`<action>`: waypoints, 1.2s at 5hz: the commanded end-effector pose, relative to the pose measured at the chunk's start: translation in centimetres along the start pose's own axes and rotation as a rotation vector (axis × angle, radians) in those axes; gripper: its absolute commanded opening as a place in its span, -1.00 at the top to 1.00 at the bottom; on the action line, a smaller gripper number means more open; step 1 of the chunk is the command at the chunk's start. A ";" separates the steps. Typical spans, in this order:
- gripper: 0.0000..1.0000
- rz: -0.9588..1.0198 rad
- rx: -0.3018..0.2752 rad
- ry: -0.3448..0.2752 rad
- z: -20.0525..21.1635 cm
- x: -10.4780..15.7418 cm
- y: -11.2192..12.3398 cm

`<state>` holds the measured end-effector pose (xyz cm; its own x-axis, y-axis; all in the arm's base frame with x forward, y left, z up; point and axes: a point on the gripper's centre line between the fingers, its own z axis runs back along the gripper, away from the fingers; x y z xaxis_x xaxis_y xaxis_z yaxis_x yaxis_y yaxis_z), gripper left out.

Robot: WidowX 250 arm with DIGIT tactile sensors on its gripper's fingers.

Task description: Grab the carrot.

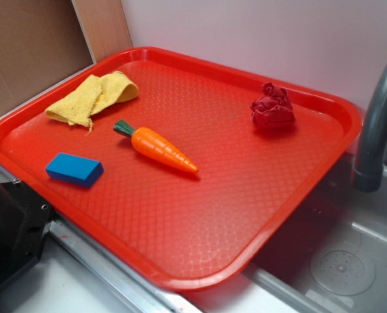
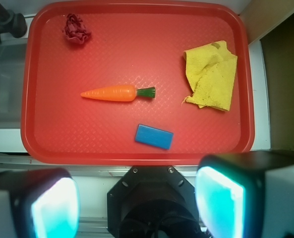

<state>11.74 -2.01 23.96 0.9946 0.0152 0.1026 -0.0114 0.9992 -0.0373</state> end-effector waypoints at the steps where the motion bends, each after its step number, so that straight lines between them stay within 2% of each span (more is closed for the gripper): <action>1: -1.00 0.000 0.000 0.000 0.0 0.0 0.0; 2: -1.00 0.252 -0.002 0.011 -1.3 0.9 -0.6; 3: -1.00 0.505 -0.029 -0.009 -3.1 1.8 -0.8; 4: -1.00 0.756 -0.075 -0.059 -5.3 2.8 -1.0; 5: -1.00 1.010 -0.153 -0.100 -8.5 3.7 -1.3; 6: -1.00 1.174 -0.145 -0.128 -11.6 5.1 -1.2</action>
<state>17.64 -3.64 12.10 0.3513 0.9360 0.0235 -0.9028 0.3453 -0.2563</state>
